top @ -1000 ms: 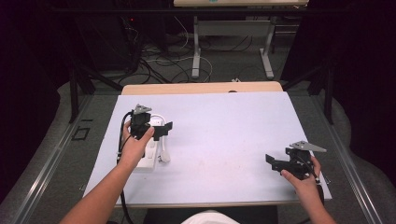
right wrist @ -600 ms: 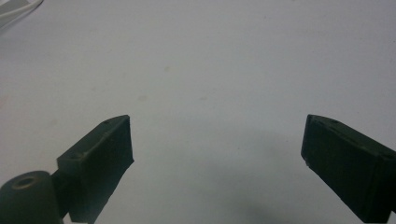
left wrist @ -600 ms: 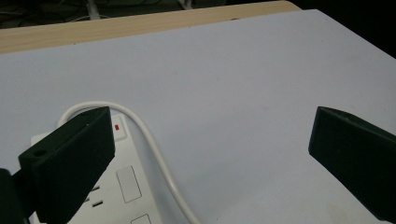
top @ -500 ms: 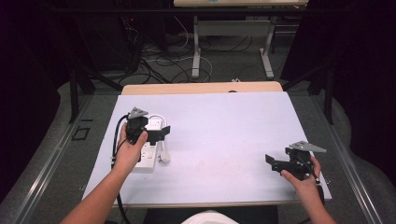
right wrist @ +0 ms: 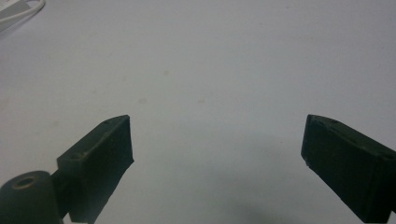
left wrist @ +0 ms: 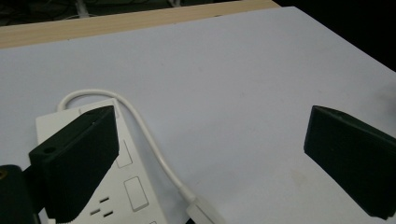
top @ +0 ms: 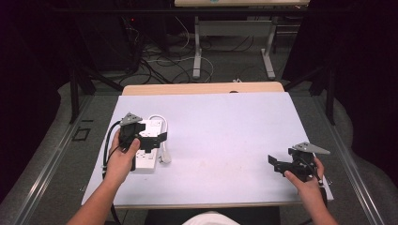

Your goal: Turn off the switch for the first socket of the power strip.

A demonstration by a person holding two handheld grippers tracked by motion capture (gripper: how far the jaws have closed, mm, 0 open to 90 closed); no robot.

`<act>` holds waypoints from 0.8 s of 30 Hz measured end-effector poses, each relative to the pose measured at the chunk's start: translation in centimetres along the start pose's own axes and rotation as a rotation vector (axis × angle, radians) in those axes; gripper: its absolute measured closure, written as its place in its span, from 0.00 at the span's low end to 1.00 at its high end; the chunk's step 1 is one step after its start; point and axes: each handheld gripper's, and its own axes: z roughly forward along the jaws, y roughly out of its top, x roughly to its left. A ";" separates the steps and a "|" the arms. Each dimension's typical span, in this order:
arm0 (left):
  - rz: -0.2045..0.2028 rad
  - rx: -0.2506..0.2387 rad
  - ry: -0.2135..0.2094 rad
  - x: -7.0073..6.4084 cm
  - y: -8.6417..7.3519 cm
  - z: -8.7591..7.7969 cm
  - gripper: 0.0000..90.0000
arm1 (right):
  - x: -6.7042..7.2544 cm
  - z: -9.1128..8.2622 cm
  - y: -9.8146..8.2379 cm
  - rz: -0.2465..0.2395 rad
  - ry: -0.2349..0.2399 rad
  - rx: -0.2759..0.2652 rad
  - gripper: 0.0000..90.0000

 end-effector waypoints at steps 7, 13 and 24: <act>-0.044 -0.026 0.043 1.2 -0.7 -2.3 0.05 | 0.0 0.0 0.0 0.000 0.001 0.000 0.09; -0.099 -0.055 0.060 2.6 -2.1 -3.7 0.05 | 0.0 -0.1 0.0 0.001 -0.002 -0.001 0.09; -0.134 -0.076 0.107 3.9 -4.8 -4.7 0.06 | 0.0 0.0 0.0 0.010 -0.014 -0.005 0.09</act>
